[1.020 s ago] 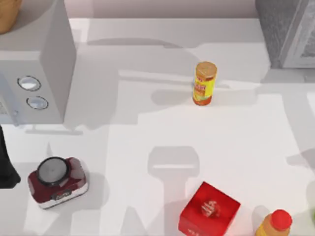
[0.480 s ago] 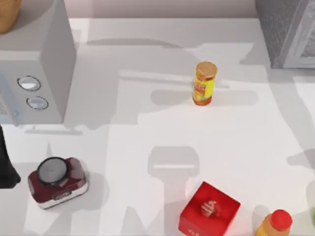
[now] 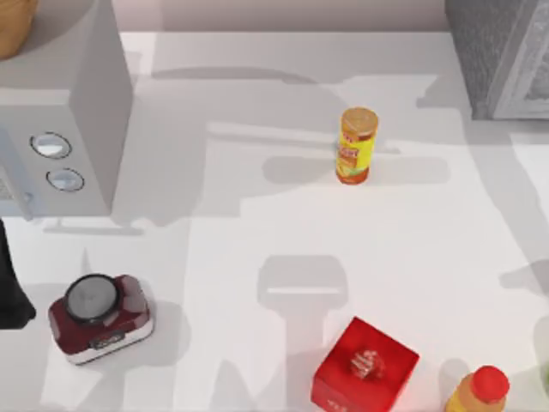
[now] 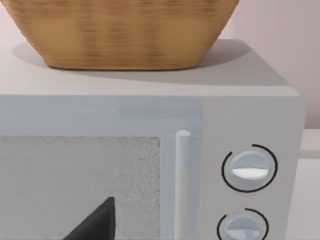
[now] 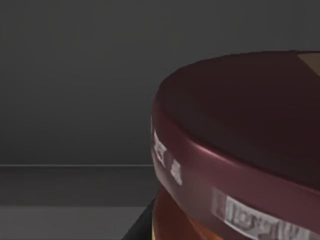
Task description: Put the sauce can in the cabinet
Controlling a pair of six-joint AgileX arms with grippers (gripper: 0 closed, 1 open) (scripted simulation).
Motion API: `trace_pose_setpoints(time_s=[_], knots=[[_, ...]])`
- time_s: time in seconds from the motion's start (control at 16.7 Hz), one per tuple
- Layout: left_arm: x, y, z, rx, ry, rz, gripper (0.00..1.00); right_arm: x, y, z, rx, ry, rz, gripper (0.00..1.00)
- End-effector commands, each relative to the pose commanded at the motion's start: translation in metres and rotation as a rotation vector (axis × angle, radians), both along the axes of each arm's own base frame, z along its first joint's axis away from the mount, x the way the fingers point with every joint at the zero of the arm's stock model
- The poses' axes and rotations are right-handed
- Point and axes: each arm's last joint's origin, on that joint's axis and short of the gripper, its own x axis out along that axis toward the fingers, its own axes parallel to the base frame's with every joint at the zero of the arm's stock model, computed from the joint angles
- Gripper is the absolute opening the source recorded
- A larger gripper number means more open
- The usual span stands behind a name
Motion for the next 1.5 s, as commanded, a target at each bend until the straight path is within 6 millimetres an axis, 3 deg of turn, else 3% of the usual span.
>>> trace_pose_setpoints(time_s=[0.12, 0.48, 0.66, 0.9, 1.5], knots=[[0.000, 0.000, 0.000, 0.000, 0.000, 0.000, 1.00, 0.022, 0.001, 0.002, 0.000, -0.004, 0.000, 0.00], [0.000, 0.000, 0.000, 0.000, 0.000, 0.000, 1.00, 0.122, 0.001, -0.019, -0.003, 0.017, 0.000, 0.00], [0.000, 0.000, 0.000, 0.000, 0.000, 0.000, 1.00, 0.139, -0.002, -0.023, -0.001, 0.007, 0.000, 0.00], [0.000, 0.000, 0.000, 0.000, 0.000, 0.000, 1.00, 0.140, -0.002, -0.023, -0.001, 0.007, 0.000, 0.00], [0.000, 0.000, 0.000, 0.000, 0.000, 0.000, 1.00, 0.140, -0.002, -0.023, -0.001, 0.007, 0.000, 0.75]])
